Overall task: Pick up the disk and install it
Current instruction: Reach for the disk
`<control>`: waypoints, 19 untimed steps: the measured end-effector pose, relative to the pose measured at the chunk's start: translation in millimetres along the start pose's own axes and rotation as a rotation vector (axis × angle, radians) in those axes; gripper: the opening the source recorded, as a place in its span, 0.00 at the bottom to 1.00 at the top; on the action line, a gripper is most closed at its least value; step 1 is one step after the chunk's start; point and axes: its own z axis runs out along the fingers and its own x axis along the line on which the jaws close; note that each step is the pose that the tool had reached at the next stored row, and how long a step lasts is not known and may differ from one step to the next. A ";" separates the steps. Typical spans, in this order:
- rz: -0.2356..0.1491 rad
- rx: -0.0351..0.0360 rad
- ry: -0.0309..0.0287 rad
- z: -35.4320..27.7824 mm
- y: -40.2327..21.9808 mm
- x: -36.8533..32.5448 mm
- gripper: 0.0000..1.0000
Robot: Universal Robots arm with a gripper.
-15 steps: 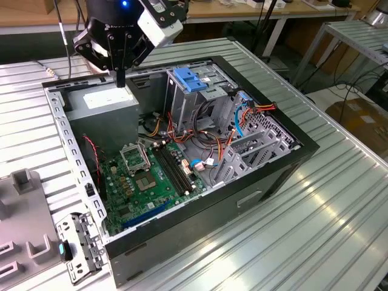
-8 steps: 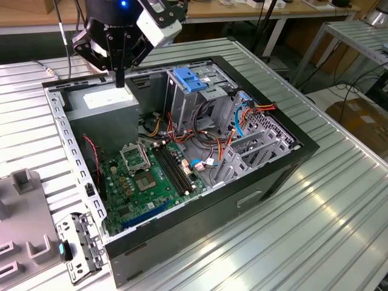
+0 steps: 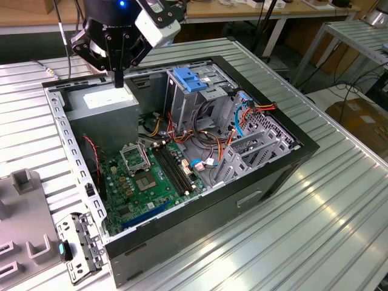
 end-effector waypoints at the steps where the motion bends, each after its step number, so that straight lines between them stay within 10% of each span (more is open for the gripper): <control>1: 0.000 0.0000 0.0000 0.0 0.0 0.2 0.11; 19: 0.000 0.0000 0.0000 -0.3 -0.8 11.1 0.11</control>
